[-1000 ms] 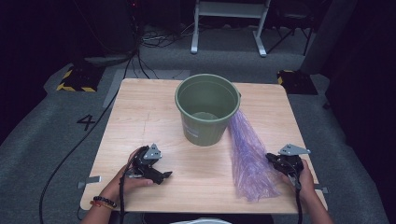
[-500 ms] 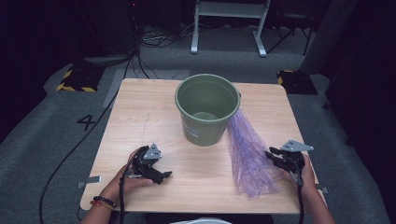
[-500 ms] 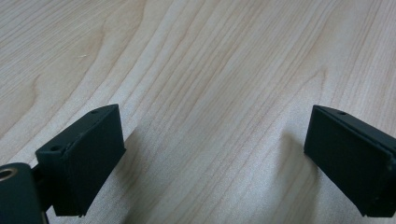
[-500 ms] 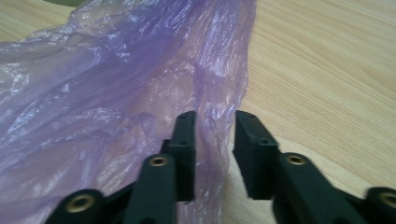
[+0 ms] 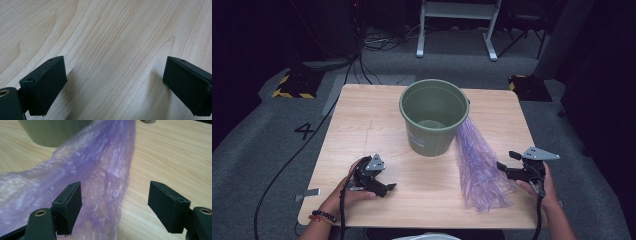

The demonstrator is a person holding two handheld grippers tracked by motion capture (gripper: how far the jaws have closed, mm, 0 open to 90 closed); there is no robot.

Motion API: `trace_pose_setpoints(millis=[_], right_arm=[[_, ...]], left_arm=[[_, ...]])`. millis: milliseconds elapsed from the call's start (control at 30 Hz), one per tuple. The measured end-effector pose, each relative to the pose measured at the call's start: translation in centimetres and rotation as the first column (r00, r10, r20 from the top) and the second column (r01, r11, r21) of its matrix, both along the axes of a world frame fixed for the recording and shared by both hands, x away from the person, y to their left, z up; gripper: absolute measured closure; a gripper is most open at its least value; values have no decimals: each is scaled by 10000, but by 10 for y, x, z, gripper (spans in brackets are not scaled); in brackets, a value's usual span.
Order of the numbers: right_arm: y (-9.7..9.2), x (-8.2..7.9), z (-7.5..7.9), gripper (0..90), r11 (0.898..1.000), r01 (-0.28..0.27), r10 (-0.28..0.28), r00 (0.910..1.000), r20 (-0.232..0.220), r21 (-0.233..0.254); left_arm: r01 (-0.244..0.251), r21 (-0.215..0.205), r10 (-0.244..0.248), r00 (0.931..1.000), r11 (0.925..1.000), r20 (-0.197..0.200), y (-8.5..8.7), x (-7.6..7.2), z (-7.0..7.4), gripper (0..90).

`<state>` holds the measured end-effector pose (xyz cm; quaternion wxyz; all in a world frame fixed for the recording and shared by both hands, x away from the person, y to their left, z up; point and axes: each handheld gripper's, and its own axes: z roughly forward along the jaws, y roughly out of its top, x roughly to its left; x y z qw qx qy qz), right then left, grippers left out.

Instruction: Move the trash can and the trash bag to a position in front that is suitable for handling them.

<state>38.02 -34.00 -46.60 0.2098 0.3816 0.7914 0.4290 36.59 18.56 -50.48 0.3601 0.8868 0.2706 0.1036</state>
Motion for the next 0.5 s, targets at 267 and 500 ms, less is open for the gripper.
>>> trace_pose_setpoints(millis=[267, 500], right_arm=[[9, 0, 20, 213, 9991, -201, 182, 9985, 515, 366], [33, 0, 47, 227, 9976, -689, 679, 9905, 1195, 39]], left_arm=[[-4, 0, 4, 10000, 10000, 2, 0, 0, 0, 49], [1, -21, -1, 10000, 10000, 7, 0, 0, 0, 49]])
